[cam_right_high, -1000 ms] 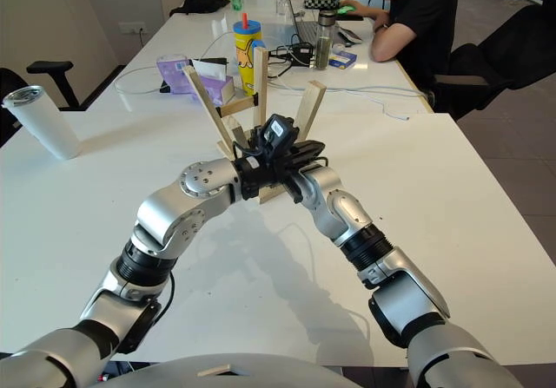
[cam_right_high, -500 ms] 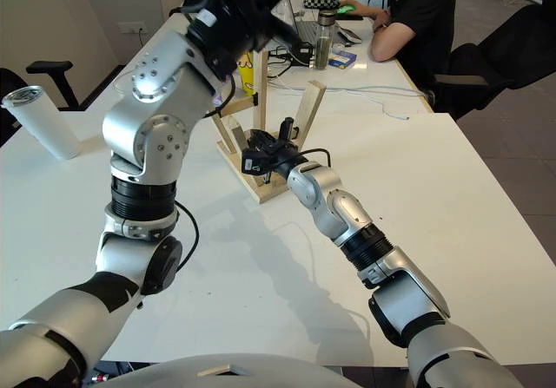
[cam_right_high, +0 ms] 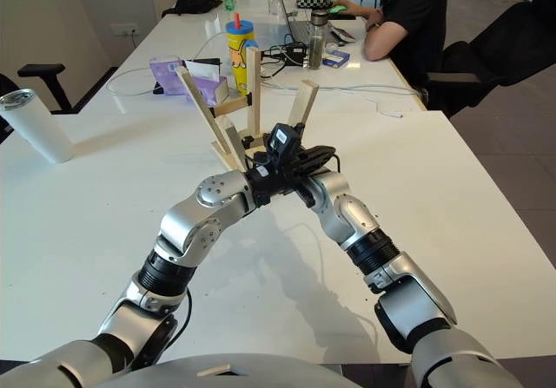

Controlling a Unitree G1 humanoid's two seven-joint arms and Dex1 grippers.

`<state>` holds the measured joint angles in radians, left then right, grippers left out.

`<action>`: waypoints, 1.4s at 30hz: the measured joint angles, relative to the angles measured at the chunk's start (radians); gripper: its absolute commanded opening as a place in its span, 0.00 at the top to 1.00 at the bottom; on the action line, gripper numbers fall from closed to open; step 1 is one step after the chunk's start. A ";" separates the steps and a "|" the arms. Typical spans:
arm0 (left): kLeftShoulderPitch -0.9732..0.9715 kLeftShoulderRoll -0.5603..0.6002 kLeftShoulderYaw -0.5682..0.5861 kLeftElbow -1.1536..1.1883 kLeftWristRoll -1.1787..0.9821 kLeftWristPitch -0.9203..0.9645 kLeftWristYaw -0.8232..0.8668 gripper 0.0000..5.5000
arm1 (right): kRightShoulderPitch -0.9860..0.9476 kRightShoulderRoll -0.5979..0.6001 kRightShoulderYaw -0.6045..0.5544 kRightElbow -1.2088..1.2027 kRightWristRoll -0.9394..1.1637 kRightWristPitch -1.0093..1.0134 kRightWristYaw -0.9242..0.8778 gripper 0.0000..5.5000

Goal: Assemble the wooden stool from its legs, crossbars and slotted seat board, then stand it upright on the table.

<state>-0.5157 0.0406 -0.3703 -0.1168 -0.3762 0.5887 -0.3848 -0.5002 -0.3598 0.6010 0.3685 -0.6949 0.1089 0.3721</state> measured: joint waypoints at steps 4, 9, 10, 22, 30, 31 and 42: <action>-0.061 0.006 0.105 -0.004 0.013 -0.004 0.025 1.00 | 0.021 0.000 0.004 0.008 0.014 0.016 0.046 1.00; -0.197 -0.027 0.266 -0.117 -0.057 -0.010 0.072 1.00 | 0.023 0.004 -0.007 0.001 0.017 0.019 0.046 1.00; -0.220 -0.023 0.304 -0.142 -0.071 -0.010 0.083 1.00 | 0.030 0.006 -0.024 -0.006 0.032 0.019 0.040 1.00; -0.230 0.109 0.485 -0.167 -0.070 -0.001 0.159 1.00 | -0.063 0.116 -0.477 -0.188 0.430 0.078 -0.100 1.00; -0.179 0.134 0.491 -0.156 -0.015 -0.014 0.190 1.00 | -0.277 0.106 -0.698 -0.160 0.609 -0.062 -0.211 1.00; -0.178 0.134 0.487 -0.155 -0.012 -0.014 0.189 1.00 | -0.296 0.106 -0.702 -0.150 0.622 -0.066 -0.216 1.00; -0.144 0.144 0.470 -0.131 0.026 -0.029 0.188 1.00 | -0.652 -0.020 -0.610 0.605 0.455 -0.146 -0.315 1.00</action>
<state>-0.6592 0.1842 0.0994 -0.2474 -0.3497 0.5593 -0.1964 -1.1520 -0.3798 -0.0090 0.9738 -0.2396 -0.0371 0.0570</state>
